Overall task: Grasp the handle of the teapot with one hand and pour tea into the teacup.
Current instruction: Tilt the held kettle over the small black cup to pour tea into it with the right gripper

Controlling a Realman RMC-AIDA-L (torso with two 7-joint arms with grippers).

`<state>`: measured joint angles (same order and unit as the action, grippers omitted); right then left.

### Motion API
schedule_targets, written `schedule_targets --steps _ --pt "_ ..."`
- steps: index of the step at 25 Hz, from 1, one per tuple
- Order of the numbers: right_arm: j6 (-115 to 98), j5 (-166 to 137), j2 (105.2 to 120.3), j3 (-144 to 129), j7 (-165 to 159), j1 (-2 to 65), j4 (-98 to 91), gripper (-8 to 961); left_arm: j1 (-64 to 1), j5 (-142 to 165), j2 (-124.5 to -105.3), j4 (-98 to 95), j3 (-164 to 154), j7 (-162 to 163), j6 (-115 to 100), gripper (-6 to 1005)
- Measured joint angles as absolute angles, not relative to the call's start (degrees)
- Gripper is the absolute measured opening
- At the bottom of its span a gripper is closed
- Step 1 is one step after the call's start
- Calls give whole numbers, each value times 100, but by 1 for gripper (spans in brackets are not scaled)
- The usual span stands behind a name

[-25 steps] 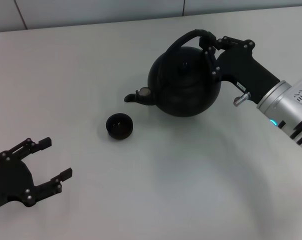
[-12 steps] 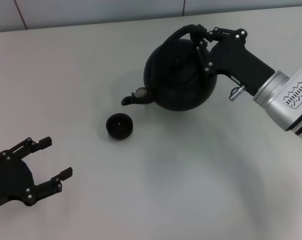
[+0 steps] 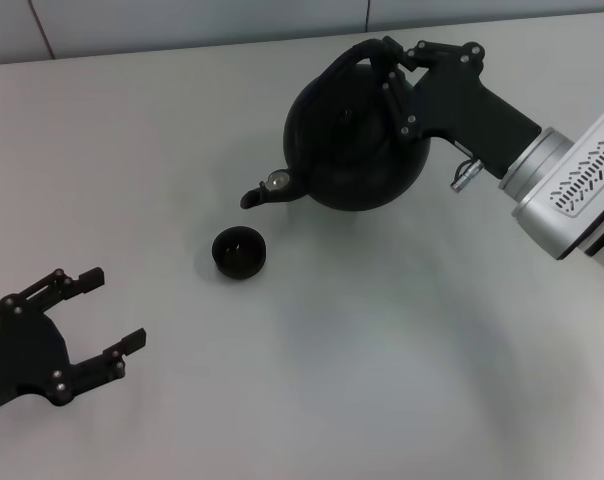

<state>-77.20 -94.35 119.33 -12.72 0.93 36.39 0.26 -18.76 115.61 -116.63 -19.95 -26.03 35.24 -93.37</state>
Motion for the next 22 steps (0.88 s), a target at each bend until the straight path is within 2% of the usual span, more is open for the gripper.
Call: schedule_targets --steps 22 --pt "-7668 -9572 11936 -1293 457 3770 26 68 -1899 11530 -11698 -2001 -2557 3524 -9361 808"
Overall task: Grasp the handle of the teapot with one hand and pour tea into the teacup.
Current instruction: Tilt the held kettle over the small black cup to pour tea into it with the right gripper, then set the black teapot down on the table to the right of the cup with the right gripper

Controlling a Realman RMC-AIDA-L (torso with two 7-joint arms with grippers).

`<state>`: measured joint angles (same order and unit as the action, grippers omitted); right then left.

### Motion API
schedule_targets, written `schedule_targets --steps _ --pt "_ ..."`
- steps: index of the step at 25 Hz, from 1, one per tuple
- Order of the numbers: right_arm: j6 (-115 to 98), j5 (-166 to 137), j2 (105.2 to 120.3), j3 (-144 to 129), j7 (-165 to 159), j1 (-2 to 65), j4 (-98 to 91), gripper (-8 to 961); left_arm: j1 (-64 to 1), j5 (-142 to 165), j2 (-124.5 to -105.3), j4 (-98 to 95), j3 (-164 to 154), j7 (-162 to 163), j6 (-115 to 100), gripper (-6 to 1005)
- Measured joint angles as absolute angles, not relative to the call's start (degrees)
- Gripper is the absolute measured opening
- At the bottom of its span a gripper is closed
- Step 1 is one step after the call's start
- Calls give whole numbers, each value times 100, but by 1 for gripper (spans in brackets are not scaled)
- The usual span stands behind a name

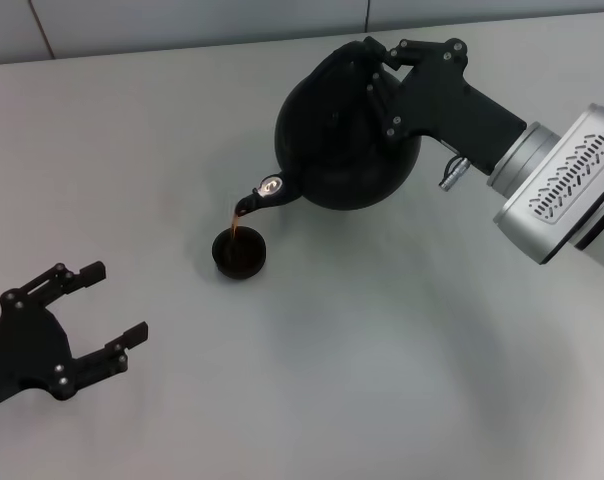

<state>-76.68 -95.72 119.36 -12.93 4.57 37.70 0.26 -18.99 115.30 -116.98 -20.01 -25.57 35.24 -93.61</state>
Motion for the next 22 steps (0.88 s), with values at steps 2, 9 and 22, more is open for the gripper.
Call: schedule_targets --steps 2,9,22 --pt "-7668 -9572 11936 -1293 457 3772 24 69 -1899 11511 -11698 -2004 -2557 3524 -9361 809" --pt "-7664 -9572 11936 -1291 457 3771 17 69 -1907 11506 -11698 -2004 -2558 3524 -9355 809" --pt "-7664 -9523 11936 -1165 -452 3645 100 68 -1908 11504 -11705 -2004 -2558 3524 -9358 808"
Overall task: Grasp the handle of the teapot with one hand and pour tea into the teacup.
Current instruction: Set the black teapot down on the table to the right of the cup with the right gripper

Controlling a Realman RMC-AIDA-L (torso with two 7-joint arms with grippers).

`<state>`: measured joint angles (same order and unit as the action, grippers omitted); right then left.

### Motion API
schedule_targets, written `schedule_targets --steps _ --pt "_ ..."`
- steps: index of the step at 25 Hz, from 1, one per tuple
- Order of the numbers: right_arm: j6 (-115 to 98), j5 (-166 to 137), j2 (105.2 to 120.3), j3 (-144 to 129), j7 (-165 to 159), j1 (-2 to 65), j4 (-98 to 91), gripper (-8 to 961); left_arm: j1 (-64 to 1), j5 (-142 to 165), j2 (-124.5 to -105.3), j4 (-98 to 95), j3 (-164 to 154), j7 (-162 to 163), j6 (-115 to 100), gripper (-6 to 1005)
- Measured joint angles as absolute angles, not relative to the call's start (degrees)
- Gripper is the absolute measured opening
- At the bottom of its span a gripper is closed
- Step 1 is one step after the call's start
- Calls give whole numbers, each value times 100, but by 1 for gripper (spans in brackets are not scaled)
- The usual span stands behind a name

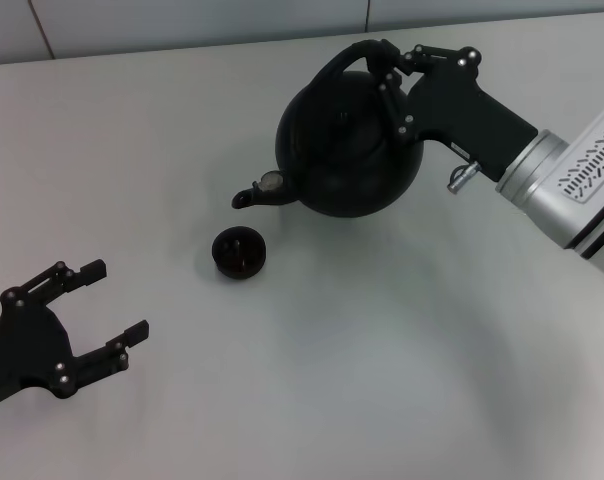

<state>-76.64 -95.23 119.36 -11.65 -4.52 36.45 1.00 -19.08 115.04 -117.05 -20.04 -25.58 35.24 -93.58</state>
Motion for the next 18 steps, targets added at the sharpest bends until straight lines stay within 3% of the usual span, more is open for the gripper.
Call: schedule_targets --steps 18 --pt "-7816 -9507 11937 -446 -1305 3044 434 69 -1907 11505 -11707 -2004 -2558 3524 -9375 809"
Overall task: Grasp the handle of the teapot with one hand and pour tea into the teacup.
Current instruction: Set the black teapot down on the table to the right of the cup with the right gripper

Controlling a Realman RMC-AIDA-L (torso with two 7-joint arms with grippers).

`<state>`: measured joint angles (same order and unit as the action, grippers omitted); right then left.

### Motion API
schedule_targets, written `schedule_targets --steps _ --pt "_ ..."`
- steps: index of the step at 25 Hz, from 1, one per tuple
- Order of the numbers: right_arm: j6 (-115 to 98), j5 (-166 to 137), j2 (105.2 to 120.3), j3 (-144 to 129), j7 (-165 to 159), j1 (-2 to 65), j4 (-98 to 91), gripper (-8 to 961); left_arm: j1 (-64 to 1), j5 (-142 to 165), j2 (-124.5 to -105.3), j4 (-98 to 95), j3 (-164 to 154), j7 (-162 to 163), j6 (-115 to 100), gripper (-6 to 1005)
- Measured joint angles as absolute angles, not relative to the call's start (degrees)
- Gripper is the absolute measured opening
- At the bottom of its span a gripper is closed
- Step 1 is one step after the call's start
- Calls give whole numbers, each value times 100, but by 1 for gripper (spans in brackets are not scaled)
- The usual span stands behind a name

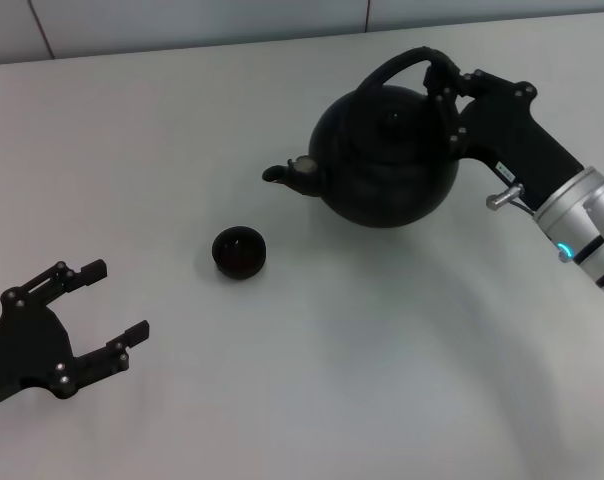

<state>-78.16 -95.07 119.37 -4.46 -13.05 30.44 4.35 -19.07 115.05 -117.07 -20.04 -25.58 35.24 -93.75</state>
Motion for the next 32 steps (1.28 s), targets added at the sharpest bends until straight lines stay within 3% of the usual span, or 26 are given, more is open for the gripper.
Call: schedule_targets --steps 32 --pt "-7315 -9555 11937 -56 -1319 2791 416 166 -1901 11495 -11725 -2004 -2557 3524 -9431 809"
